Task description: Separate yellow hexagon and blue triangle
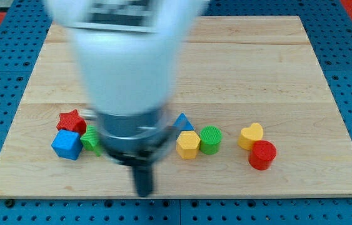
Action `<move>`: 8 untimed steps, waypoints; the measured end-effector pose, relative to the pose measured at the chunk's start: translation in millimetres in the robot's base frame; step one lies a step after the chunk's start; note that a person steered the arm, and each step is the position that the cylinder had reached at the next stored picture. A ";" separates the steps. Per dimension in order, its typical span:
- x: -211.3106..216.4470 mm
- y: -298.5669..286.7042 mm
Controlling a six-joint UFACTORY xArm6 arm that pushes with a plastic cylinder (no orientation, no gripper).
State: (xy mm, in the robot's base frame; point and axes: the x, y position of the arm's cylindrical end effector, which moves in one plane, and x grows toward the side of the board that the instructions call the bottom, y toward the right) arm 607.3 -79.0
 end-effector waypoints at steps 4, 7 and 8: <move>-72.1 75.0; -122.1 61.1; -69.6 140.2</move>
State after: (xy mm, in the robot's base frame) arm 537.7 61.2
